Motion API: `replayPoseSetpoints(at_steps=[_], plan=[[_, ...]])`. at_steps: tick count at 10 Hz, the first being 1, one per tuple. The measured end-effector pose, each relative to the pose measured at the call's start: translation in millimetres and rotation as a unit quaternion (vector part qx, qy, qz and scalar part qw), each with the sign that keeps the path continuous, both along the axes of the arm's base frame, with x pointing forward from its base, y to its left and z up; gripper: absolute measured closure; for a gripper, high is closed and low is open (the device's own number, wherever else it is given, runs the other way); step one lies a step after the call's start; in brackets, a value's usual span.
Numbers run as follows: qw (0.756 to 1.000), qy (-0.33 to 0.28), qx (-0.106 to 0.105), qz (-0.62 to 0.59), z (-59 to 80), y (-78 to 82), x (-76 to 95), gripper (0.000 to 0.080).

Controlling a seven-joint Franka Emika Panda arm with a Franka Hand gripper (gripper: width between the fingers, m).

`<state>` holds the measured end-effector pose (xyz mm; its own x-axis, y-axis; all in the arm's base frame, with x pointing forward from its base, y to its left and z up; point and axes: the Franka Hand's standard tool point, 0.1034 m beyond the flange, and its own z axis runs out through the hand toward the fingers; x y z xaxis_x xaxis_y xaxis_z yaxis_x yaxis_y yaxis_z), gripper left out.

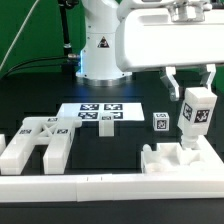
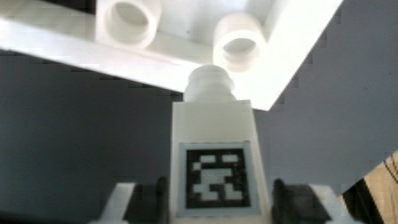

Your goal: Assemble chair

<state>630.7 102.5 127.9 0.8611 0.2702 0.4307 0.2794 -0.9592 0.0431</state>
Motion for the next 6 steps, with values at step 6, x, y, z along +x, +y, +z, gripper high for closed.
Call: replayPoseSetpoints(at_steps=[6], plan=[[1.0,0.011,0.0,0.004,-25.8,9.4,6.9,0.0522]])
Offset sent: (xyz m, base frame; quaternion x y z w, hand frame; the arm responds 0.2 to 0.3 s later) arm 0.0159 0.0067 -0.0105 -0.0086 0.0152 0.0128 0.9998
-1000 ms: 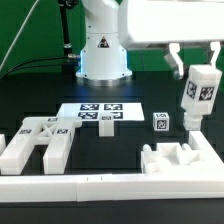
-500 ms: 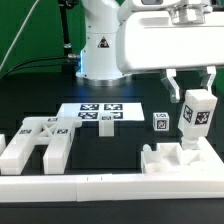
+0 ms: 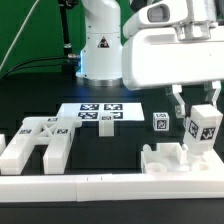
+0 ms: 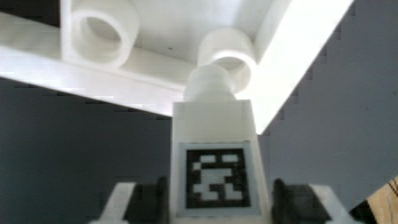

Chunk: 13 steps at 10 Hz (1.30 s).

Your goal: Assemble chair

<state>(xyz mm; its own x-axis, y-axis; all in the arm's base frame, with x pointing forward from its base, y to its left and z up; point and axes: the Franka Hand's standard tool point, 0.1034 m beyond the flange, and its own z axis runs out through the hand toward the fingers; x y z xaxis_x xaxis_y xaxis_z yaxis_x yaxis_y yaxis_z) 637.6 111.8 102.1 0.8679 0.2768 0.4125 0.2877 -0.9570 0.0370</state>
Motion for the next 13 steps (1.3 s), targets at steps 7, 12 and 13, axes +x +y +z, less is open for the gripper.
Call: replayPoseSetpoints(at_steps=[7,12,13], plan=[[1.0,0.008,0.001,0.005,-14.0,6.4,-4.4,0.0522],[1.0,-0.02,0.004,0.005,-16.7,7.1,-3.1,0.0522],[1.0,-0.02,0.004,0.005,-16.7,7.1,-3.0,0.0522]])
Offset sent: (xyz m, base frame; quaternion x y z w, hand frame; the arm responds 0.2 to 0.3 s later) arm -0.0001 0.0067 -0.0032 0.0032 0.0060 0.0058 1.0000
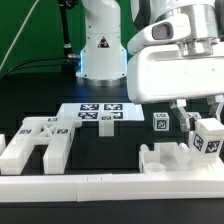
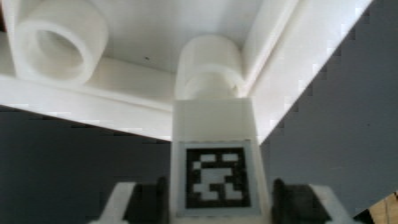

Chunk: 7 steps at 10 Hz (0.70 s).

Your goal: Assemble chair

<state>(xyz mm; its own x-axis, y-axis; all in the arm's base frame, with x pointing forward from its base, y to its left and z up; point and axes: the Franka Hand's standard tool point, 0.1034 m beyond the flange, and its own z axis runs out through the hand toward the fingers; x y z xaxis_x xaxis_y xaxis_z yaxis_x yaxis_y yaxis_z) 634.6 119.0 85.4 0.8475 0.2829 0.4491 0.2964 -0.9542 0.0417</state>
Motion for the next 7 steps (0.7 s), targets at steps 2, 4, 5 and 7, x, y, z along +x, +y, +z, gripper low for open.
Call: replayPoseSetpoints(at_steps=[2,4,5,7], plan=[[1.0,0.0,0.0,0.0,-0.2,0.0,-0.1,0.0445],[1.0,0.0,0.0,0.0,-0.2,0.0,-0.1,0.0185],[1.0,0.0,0.0,0.0,-0.2,0.0,-0.1,0.0161],[1.0,0.0,0.0,0.0,-0.2,0.0,-0.1,0.0151]])
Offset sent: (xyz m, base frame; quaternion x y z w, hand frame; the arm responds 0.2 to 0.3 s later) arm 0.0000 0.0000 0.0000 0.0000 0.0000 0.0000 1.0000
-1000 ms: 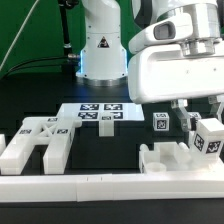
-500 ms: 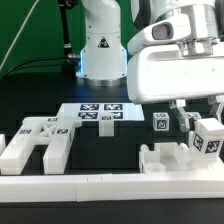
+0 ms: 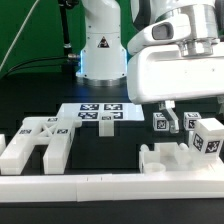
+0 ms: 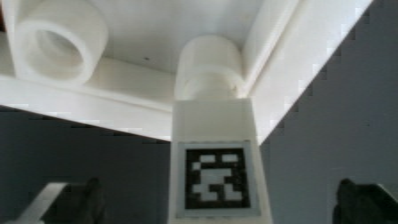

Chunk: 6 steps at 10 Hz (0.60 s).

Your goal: Assemble chair

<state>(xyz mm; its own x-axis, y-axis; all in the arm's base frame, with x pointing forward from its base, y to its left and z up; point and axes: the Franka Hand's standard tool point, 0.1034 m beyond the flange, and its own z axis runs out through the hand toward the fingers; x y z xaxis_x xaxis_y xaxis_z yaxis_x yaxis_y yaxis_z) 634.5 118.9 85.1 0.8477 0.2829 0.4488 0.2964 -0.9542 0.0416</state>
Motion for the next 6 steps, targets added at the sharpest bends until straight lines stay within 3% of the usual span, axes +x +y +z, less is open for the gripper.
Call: replayPoseSetpoints(at_steps=[2,4,6], plan=[[1.0,0.003,0.0,0.0,0.5,0.0,0.9,0.0151],[1.0,0.017,-0.001,-0.003,8.5,-3.0,14.5,0.0151],[0.999,0.043,-0.003,-0.004,3.3,-3.0,14.8,0.0151]])
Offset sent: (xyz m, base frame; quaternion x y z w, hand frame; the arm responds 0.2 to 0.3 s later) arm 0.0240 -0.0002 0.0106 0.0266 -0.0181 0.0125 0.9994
